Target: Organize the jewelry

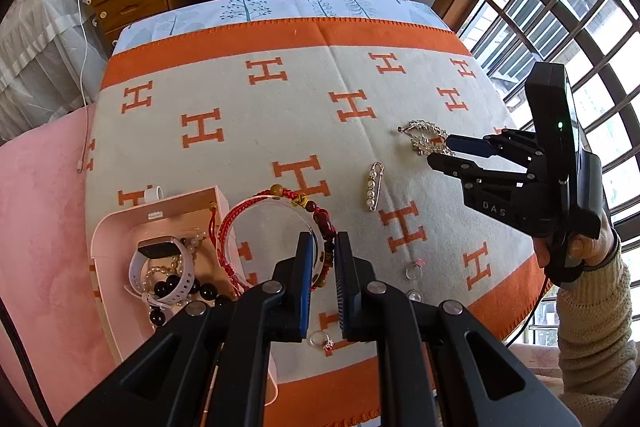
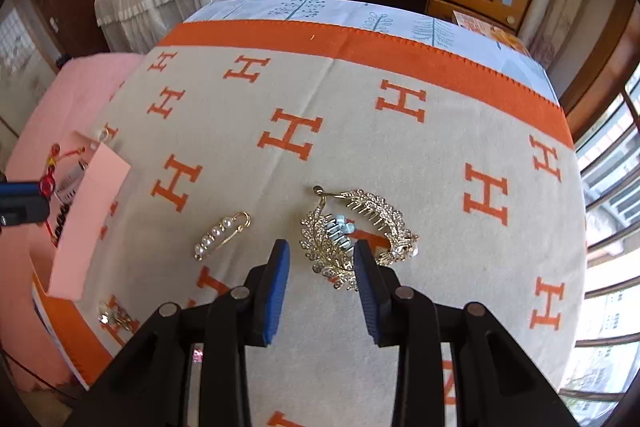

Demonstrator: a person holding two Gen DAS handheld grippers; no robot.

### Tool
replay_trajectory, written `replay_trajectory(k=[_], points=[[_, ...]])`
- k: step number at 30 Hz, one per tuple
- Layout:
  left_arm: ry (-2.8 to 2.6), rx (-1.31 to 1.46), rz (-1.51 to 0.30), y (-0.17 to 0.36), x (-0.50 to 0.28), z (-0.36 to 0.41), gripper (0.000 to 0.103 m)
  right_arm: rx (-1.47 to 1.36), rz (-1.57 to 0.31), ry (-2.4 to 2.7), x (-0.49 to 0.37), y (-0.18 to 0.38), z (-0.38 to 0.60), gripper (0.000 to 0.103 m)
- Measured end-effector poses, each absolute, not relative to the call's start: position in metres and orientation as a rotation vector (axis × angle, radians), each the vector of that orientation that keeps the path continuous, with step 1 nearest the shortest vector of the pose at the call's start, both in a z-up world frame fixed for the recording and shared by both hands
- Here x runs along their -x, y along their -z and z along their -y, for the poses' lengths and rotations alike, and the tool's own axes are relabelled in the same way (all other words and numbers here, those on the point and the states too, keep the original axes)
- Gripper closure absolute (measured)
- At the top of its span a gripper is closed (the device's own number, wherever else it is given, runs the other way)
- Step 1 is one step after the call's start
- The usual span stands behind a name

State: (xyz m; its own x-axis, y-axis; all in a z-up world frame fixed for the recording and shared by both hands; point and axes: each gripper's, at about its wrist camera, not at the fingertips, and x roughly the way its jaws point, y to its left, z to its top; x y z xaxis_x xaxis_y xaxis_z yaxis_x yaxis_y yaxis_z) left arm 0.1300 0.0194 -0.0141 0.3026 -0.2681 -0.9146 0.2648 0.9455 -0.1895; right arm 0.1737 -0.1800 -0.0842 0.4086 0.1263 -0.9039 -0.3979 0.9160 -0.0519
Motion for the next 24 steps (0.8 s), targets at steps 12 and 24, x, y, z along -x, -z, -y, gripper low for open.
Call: replay_trajectory(k=[12, 24], points=[[0.367, -0.014, -1.262, 0.031, -0.139, 0.003, 0.094, 0.538, -0.992, -0.29, -0.161, 0.105, 0.166, 0.07], [0.366, -0.027, -1.271, 0.035, -0.143, 0.009, 0.094, 0.36, -0.875, -0.265, -0.164, 0.073, 0.193, 0.098]])
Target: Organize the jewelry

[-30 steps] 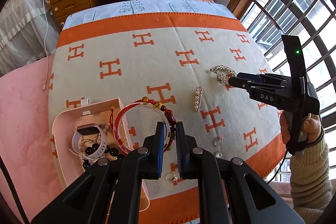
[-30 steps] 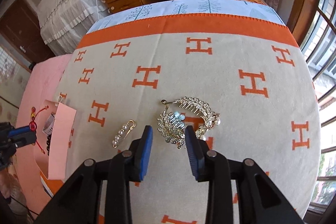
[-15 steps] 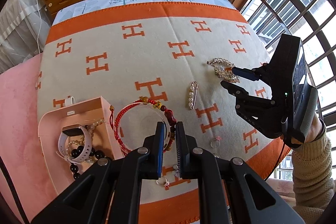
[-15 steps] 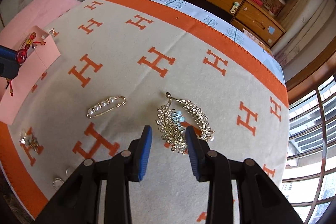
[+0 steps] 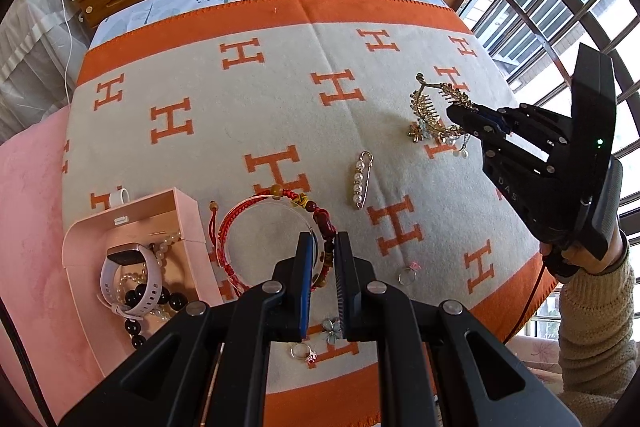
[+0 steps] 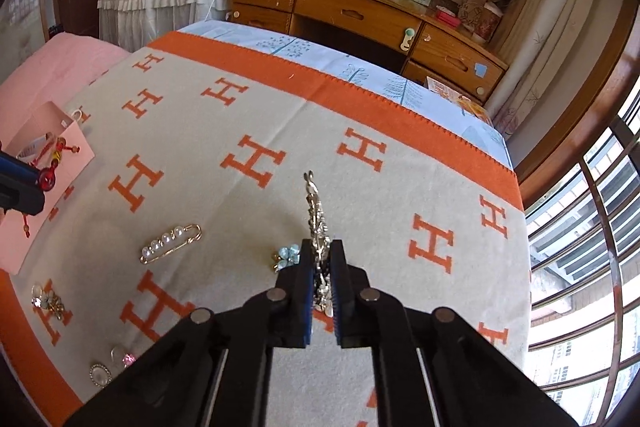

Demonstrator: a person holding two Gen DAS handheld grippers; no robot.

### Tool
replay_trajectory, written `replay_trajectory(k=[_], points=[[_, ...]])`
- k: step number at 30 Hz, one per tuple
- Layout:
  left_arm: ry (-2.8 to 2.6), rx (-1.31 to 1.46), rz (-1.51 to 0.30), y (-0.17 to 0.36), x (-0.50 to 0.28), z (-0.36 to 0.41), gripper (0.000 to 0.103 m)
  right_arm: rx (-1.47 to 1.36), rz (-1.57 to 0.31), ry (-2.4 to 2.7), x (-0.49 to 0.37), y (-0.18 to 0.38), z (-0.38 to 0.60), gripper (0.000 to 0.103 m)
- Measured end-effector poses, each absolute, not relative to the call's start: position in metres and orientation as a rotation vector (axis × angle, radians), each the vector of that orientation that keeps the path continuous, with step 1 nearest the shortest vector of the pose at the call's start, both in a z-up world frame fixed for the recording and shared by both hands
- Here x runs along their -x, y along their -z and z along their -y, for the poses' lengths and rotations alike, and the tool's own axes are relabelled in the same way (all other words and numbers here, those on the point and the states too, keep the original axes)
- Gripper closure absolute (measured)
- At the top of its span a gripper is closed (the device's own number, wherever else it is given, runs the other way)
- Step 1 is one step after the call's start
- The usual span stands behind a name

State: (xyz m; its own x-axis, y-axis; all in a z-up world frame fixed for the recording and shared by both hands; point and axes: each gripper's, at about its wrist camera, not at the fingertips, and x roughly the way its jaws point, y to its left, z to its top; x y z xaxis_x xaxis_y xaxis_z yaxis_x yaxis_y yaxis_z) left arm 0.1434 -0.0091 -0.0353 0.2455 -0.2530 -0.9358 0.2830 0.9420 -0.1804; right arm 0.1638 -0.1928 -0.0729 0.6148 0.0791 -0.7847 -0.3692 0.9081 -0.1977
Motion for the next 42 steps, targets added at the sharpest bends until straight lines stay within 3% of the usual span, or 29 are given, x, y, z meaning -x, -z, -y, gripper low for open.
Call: replay_trajectory(k=[14, 26, 42], points=[[0.351, 0.004, -1.148, -0.015, -0.128, -0.017, 0.094, 0.14, -0.773, -0.375, -0.138, 0.007, 0.193, 0.098], [0.25, 0.049, -1.008, -0.074, -0.091, -0.088, 0.094, 0.024, -0.682, -0.591, -0.104, -0.045, 0.119, 0.098], [0.21, 0.127, -1.217, 0.019, -0.067, -0.131, 0.094, 0.234, -0.801, -0.661, -0.119, 0.017, -0.009, 0.098]])
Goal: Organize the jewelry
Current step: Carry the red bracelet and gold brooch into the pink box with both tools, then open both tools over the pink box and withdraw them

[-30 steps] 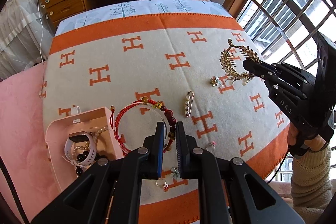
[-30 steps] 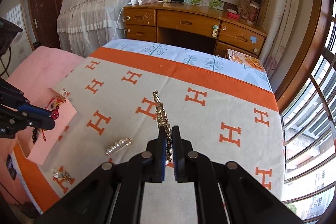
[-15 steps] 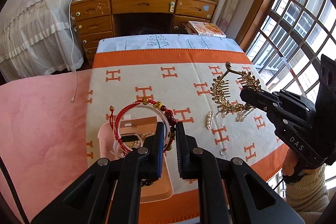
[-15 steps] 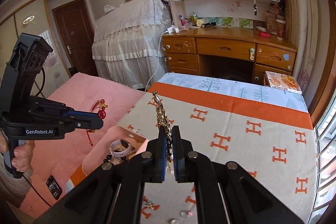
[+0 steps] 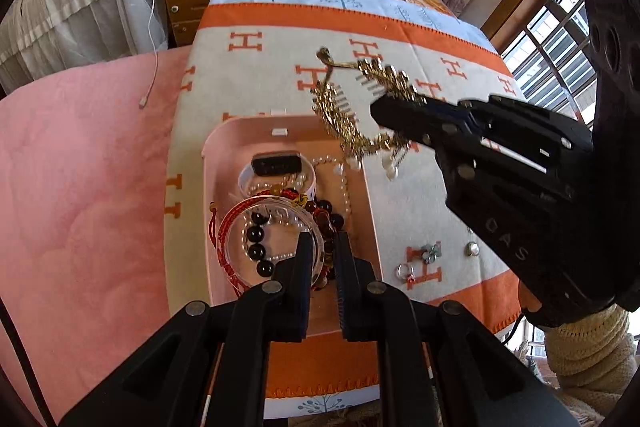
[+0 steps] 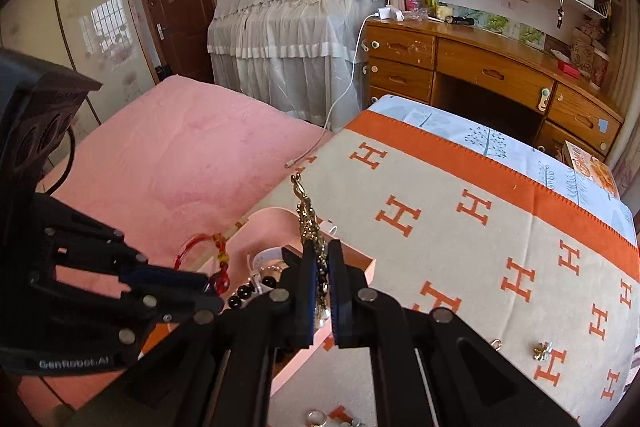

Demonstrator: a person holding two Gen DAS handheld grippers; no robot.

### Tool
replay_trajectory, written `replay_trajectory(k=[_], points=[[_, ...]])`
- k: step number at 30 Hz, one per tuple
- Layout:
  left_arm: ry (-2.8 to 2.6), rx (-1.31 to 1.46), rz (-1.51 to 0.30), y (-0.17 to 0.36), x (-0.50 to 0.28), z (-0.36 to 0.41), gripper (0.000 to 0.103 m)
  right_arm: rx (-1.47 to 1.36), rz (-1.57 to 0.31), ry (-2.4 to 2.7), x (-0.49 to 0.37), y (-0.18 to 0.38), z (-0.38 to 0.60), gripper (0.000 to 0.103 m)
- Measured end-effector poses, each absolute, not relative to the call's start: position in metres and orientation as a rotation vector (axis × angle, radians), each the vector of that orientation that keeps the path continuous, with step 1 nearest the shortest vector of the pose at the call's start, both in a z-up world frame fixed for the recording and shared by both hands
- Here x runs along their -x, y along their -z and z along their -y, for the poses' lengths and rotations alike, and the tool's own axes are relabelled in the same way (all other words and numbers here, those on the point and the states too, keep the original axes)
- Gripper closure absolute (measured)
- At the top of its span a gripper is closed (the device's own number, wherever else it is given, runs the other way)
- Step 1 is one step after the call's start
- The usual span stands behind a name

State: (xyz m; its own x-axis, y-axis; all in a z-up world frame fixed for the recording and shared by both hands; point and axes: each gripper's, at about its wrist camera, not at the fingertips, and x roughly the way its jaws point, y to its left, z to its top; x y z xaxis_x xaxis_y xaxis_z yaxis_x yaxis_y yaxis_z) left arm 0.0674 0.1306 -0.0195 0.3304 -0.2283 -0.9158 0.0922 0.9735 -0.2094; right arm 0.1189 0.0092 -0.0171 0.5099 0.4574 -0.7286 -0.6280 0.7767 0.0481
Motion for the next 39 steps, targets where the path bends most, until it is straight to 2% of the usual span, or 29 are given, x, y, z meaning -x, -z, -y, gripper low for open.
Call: replay_trajectory(k=[9, 13, 17, 19, 21, 29, 31, 36, 39], points=[[0.248, 0.182, -1.314, 0.068, -0.063, -0.129, 0.093, 0.394, -0.818, -0.589, -0.123, 0.054, -0.04, 0.098], [0.234, 0.188, -1.289, 0.068, -0.059, -0.138, 0.081, 0.425, -0.862, -0.635, -0.122, 0.064, -0.047, 0.097], [0.22, 0.185, -1.251, 0.059, -0.05, -0.146, 0.074, 0.376, -0.915, -0.737, -0.118, 0.066, -0.048, 0.089], [0.213, 0.183, -1.234, 0.055, -0.046, -0.151, 0.067, 0.345, -0.932, -0.786, -0.116, 0.064, -0.047, 0.077], [0.212, 0.18, -1.222, 0.052, -0.045, -0.153, 0.065, 0.307, -0.952, -0.845, -0.111, 0.061, -0.045, 0.071], [0.205, 0.164, -1.202, 0.04, -0.042, -0.155, 0.063, 0.297, -0.95, -0.891, -0.086, 0.054, -0.038, 0.071], [0.202, 0.163, -1.196, 0.038, -0.04, -0.155, 0.056, 0.287, -0.942, -0.88, -0.082, 0.05, -0.03, 0.071], [0.197, 0.135, -1.168, 0.029, -0.035, -0.15, 0.054, 0.26, -0.93, -0.85, -0.074, 0.041, -0.008, 0.071], [0.199, 0.118, -1.152, 0.024, -0.031, -0.145, 0.049, 0.243, -0.914, -0.831, -0.067, 0.034, 0.008, 0.071]])
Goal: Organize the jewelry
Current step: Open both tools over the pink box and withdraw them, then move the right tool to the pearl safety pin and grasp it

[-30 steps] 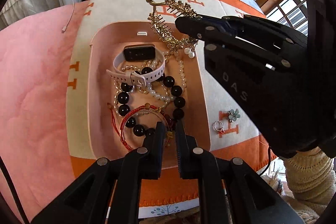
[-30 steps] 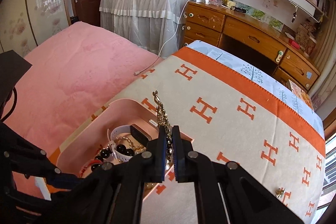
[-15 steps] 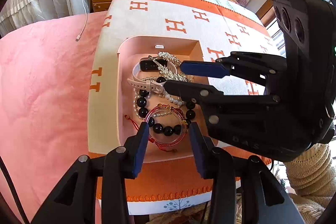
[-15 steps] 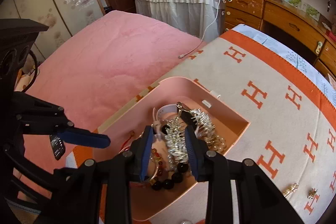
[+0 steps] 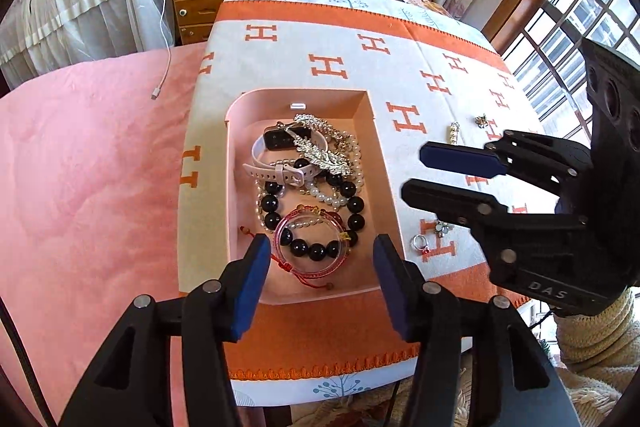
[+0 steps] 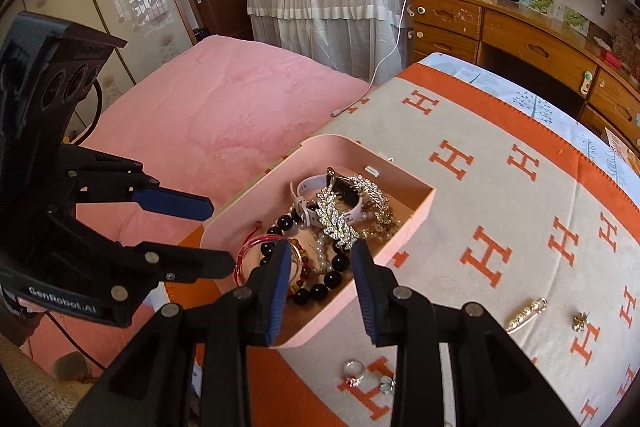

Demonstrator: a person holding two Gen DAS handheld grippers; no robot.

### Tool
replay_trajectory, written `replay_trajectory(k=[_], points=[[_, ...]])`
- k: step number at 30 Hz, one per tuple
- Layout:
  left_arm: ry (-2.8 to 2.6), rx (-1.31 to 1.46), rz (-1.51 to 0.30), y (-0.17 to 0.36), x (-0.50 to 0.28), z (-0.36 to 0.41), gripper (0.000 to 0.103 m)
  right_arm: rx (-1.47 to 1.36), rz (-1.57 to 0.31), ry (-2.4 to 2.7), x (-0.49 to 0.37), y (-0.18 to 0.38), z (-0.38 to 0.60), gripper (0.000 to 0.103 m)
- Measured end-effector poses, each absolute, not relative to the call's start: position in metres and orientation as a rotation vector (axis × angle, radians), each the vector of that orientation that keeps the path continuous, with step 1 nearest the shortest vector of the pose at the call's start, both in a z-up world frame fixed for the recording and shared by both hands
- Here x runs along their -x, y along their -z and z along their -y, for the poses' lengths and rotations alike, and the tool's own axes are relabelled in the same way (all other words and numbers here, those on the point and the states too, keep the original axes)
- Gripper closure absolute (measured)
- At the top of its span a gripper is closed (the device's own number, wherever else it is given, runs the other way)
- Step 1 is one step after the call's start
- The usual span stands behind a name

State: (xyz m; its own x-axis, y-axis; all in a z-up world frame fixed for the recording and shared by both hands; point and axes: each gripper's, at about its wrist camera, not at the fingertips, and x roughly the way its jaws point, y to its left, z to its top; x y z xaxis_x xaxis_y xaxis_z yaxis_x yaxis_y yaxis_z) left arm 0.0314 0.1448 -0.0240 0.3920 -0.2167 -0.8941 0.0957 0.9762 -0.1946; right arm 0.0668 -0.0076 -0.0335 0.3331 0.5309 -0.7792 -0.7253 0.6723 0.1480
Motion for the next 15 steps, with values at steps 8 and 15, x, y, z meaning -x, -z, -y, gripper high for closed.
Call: replay_trajectory(k=[8, 15], points=[[0.238, 0.044, -1.115, 0.008, -0.019, -0.112, 0.042, 0.161, -0.917, -0.739, -0.049, 0.014, 0.064, 0.071], [0.274, -0.05, -1.06, -0.012, -0.01, -0.075, 0.036, 0.052, -0.874, -0.605, -0.043, -0.016, 0.125, 0.071]])
